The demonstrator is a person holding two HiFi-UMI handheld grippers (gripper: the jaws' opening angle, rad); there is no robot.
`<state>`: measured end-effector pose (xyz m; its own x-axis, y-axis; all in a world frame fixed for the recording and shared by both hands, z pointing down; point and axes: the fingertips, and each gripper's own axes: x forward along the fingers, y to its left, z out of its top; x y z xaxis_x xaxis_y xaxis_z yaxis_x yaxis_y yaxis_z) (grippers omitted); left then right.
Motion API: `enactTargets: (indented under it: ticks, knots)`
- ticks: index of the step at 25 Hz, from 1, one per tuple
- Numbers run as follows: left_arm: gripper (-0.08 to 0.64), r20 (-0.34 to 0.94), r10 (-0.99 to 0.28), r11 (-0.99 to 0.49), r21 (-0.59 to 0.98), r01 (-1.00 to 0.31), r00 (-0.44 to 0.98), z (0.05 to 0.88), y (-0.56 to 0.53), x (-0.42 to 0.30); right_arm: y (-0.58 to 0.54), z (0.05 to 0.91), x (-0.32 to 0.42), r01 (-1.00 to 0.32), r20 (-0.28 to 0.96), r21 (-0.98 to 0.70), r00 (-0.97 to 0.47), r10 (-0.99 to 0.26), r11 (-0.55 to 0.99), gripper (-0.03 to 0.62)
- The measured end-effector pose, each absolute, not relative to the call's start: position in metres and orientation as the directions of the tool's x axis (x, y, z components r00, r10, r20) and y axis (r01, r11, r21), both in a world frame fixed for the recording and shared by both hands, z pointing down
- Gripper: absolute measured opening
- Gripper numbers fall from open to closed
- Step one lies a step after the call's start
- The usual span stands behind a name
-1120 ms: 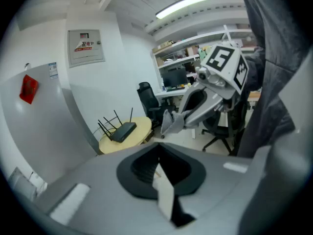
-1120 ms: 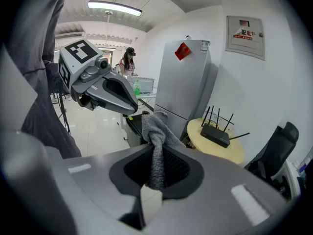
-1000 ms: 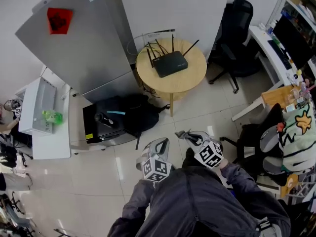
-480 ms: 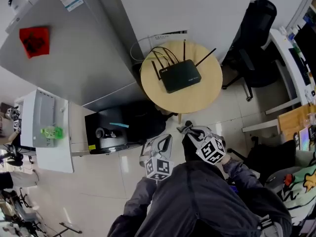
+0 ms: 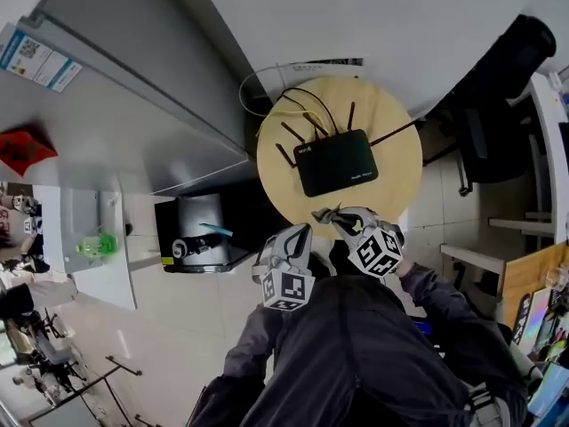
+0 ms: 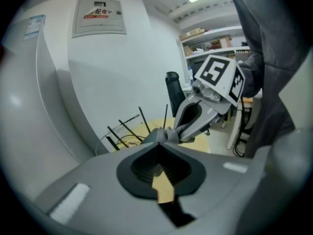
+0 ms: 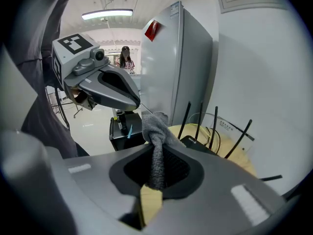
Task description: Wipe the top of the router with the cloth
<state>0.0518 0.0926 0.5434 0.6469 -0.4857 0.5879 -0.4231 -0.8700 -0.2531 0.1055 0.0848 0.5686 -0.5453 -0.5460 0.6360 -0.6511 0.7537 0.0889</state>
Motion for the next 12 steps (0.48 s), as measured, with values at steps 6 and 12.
enactTargets:
  ticks: [6,12]
  knots:
    - [0.001,0.649,-0.439,-0.877,-0.16,-0.453,0.622,0.57,0.057,0.046,0.029,0.596,0.106,-0.609,0.691,0.078,-0.538,-0.483,0.79,0.038]
    - [0.047,0.669,-0.397,-0.866,-0.046,-0.498,0.629,0.578,0.039,0.038,-0.028,0.633,0.098,-0.602,0.76,0.029,-0.505,-0.408,0.798,0.038]
